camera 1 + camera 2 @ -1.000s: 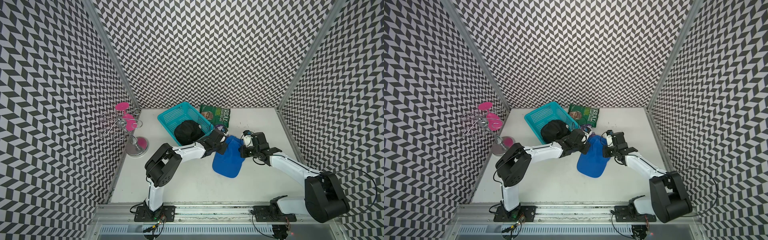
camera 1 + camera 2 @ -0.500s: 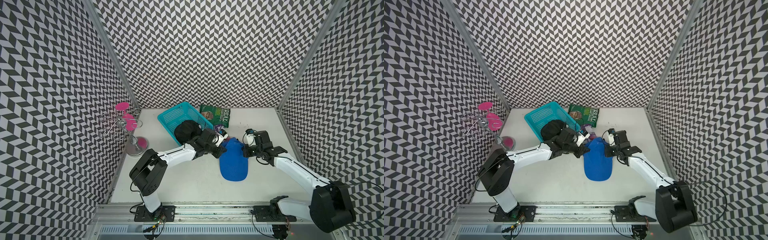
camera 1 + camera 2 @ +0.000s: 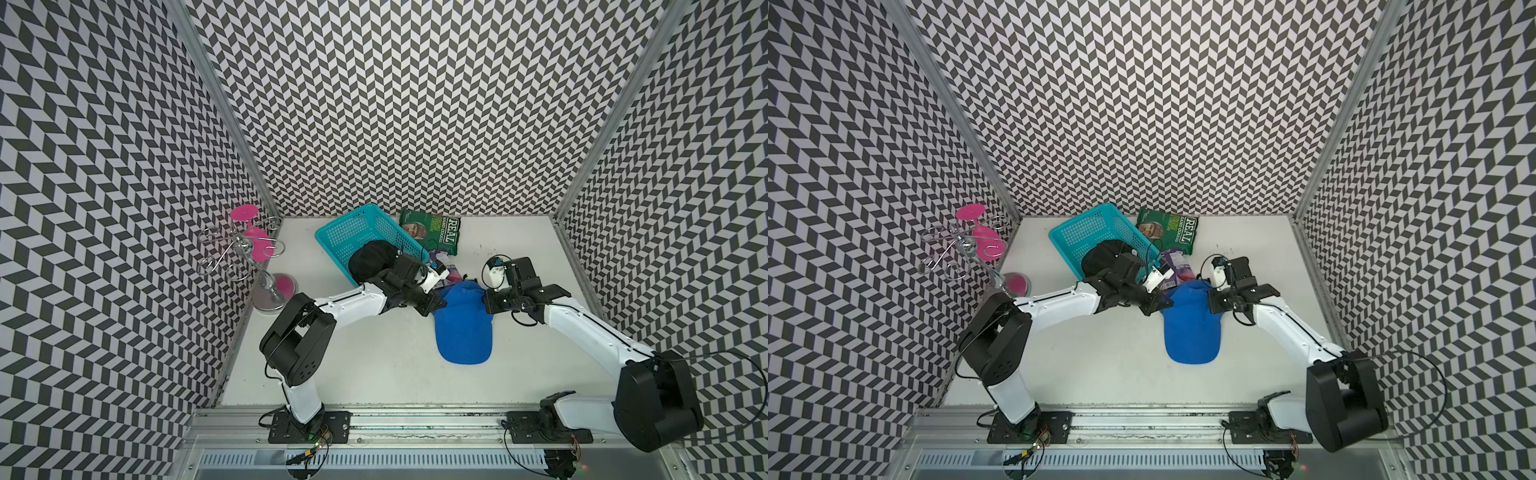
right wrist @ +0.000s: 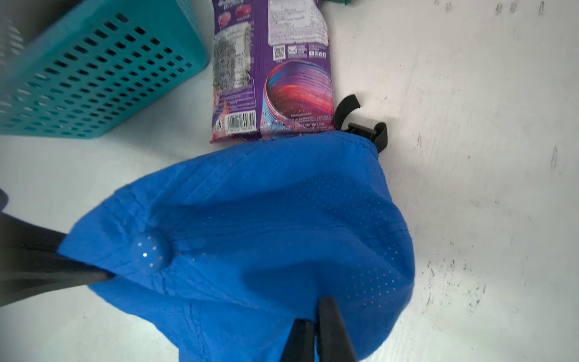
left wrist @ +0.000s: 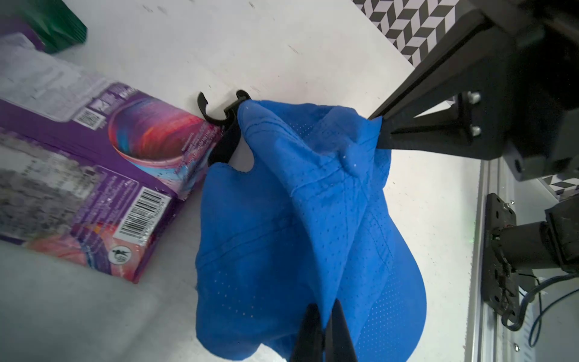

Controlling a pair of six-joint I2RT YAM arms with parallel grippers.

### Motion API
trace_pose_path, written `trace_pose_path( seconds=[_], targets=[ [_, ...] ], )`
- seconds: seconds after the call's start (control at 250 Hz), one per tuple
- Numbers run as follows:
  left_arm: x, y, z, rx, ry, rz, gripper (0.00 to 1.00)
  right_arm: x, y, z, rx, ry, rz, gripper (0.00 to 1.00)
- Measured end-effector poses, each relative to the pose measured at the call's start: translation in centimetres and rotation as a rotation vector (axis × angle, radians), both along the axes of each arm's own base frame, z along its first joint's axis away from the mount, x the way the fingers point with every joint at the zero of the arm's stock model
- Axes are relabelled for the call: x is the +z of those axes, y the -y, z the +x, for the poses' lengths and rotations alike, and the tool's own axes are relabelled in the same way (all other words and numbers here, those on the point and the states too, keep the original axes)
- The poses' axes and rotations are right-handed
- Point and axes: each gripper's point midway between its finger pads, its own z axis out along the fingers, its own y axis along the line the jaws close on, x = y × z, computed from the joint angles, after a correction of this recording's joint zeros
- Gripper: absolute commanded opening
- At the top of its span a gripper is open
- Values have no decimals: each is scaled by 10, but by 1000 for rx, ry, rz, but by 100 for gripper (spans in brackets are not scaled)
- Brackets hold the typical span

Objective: Turn the baseball cap inside out
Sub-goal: Adjust the baseball cap at the center of the board, then pick up the baseball cap from the basket.

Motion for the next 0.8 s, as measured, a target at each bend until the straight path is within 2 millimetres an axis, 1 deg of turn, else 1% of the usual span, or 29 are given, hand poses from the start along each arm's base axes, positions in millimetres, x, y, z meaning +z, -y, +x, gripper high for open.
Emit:
trace_pose_path(
  seconds=[0.052,0.112,0.184,0.224,0.304,0.365,0.429,0.493,0.541,0.609,0.649,0.705,0.765,0.797],
  targets=[
    [-4,-1,-2,3,-20,1,39,-2,2,-2,1,-14,-10,37],
    [-6,-1,-4,7,-32,0,51,-2,2,-2,-3,-22,-9,46],
    [-4,-2,-3,24,-37,-5,59,3,1,-2,-1,-20,-5,51],
    [-2,-3,-2,38,-36,-5,65,7,0,0,1,-10,-1,53],
    [13,-6,1,60,-5,-11,74,23,-1,3,3,24,12,59],
    [30,-10,3,88,25,-22,78,40,-3,5,6,65,29,66],
    [56,-16,5,121,85,-45,80,64,-6,6,17,129,58,73],
    [84,-23,8,159,154,-70,85,90,-10,5,37,207,101,82],
    [105,-32,13,196,206,-84,89,109,-14,3,58,267,138,86],
    [128,-45,21,255,269,-93,91,137,-22,-1,97,371,209,90],
    [138,-54,29,292,298,-91,91,149,-27,-5,124,426,250,92],
    [145,-70,45,349,324,-77,92,162,-35,-13,162,490,320,93],
    [146,-89,63,411,327,-50,92,169,-43,-21,199,528,389,93],
    [143,-101,74,445,321,-30,92,171,-48,-24,217,540,422,94]
  ],
)
